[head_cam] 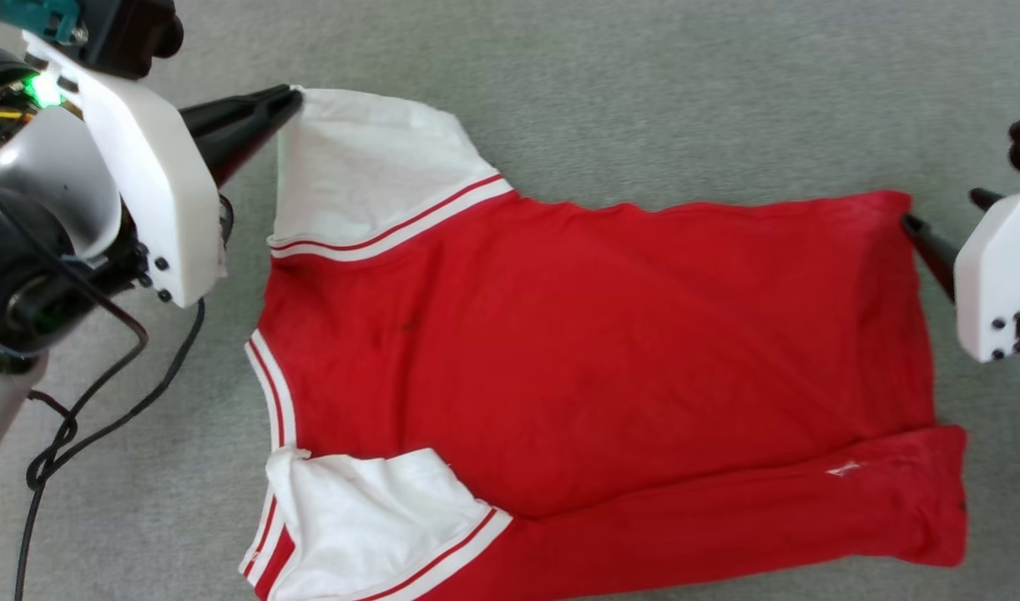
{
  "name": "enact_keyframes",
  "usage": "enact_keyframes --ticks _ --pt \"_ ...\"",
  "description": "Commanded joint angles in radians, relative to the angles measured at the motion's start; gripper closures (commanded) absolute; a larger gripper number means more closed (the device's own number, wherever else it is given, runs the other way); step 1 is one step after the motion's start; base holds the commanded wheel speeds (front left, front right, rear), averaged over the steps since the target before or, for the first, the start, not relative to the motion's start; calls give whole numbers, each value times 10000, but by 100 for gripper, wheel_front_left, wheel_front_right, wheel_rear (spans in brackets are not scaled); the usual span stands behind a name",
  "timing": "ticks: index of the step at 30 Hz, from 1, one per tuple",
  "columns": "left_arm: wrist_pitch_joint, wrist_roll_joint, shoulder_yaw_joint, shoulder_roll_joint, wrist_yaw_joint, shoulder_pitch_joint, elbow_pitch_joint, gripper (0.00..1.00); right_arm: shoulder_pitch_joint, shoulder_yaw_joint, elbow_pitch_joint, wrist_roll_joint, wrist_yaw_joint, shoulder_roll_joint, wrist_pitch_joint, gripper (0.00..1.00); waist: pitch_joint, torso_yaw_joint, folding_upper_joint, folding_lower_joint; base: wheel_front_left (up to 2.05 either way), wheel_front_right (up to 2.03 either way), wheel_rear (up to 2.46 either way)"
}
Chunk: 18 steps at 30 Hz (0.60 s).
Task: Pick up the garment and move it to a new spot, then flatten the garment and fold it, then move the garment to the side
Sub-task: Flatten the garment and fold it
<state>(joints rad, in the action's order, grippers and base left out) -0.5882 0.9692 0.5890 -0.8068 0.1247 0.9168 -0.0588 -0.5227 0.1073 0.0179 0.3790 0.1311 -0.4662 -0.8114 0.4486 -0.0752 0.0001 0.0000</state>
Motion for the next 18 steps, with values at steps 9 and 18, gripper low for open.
enact_keyframes --ticks 9,18 --pt "668 -218 15 15 -232 -728 -1616 100 -1256 944 -1998 -112 -8 -796 -1863 0 625 1034 -1 0 0 0 0" --pt "1097 -409 137 126 -168 -946 -1656 100 -803 2010 -2725 199 11 -967 -2187 0 815 1442 -1 0 0 0 0"
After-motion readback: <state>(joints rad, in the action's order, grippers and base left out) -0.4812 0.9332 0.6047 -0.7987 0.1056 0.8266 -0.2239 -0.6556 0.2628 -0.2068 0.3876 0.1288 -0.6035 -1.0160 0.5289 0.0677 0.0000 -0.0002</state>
